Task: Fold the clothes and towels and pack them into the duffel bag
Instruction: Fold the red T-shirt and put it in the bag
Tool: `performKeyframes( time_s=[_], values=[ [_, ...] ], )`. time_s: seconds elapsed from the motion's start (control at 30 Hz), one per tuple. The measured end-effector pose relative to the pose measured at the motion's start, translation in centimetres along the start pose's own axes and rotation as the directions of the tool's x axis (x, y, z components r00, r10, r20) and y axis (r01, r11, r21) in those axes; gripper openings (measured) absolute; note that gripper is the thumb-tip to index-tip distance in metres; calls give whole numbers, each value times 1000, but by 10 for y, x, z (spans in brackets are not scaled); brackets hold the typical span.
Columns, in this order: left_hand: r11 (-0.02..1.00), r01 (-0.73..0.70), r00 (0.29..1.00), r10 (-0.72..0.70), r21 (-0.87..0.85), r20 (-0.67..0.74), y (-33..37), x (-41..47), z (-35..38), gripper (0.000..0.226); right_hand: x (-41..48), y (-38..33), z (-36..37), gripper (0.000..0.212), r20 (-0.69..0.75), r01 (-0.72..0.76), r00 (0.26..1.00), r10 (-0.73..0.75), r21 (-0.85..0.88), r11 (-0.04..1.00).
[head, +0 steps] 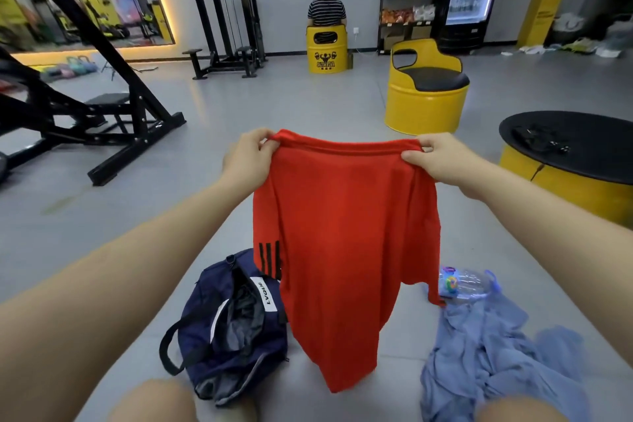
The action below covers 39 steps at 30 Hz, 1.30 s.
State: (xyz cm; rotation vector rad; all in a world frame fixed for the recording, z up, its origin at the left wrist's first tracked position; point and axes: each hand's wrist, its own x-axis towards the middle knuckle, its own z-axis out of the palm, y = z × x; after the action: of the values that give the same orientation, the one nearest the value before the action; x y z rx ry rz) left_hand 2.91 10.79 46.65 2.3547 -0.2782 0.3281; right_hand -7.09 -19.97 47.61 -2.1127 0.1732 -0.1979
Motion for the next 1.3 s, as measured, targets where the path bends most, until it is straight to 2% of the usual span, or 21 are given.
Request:
performKeyframes(
  time_s=[0.07,0.13,0.2,0.27,0.4,0.47,0.53,0.63,0.7,0.77,0.83,0.9,0.97,1.03,1.1,1.2,1.27,1.3],
  values=[
    [1000,27,999,-27,14,-23,-2,2,6,27,2,4,5,25,-42,38,998,-40,-32,999],
    [983,104,994,-105,-150,0,-7,6,7,29,2,11,7,34,-57,37,998,-41,-71,997],
    [956,149,988,-133,-254,79,-15,7,8,28,3,21,9,29,-18,25,1000,-26,-65,998],
    [970,128,973,-82,-205,218,-25,-1,20,29,4,32,14,21,67,19,998,-18,-23,1000],
    [981,129,853,-35,-146,520,-53,-43,84,23,2,42,30,14,219,9,976,-6,-12,1000],
    [973,176,794,-52,-147,606,-64,-73,122,29,0,47,32,10,242,-8,970,13,-19,1000],
    [946,251,766,-64,-206,640,-63,-102,155,34,-3,50,30,14,241,-10,970,16,-26,1000],
    [909,304,794,-76,-286,603,-47,-134,191,48,-7,49,26,11,228,1,974,5,-27,1000],
    [899,285,837,-64,-332,543,-32,-146,205,60,-11,46,22,10,210,11,978,-6,-19,1000],
    [901,212,889,-17,-379,458,-21,-154,211,62,-16,43,16,11,201,15,980,-10,-21,1000],
    [960,47,917,68,-277,393,-15,-156,212,52,-21,40,11,11,197,29,980,-22,-34,999],
    [987,-106,905,146,-122,399,-16,-154,211,32,-26,36,5,13,190,47,981,-39,-38,998],
    [990,-137,900,142,-43,412,-19,-151,207,22,-29,33,-2,14,181,60,982,-54,-28,998],
    [990,-137,915,112,38,388,-26,-144,200,26,-30,32,-11,14,171,84,982,-75,-46,995],
    [995,-85,950,65,53,304,-36,-132,185,38,-31,36,-21,10,158,117,983,-95,-133,984],
    [993,74,982,-56,-94,180,-53,-105,155,26,-29,52,-34,4,135,117,988,-80,-297,948],
    [975,91,989,-64,-201,135,-57,-83,141,13,-24,67,-33,5,140,86,990,-36,-373,924],
    [963,84,991,-54,-255,120,-56,-70,137,15,-19,74,-30,4,140,71,990,-13,-419,905]
  ],
)
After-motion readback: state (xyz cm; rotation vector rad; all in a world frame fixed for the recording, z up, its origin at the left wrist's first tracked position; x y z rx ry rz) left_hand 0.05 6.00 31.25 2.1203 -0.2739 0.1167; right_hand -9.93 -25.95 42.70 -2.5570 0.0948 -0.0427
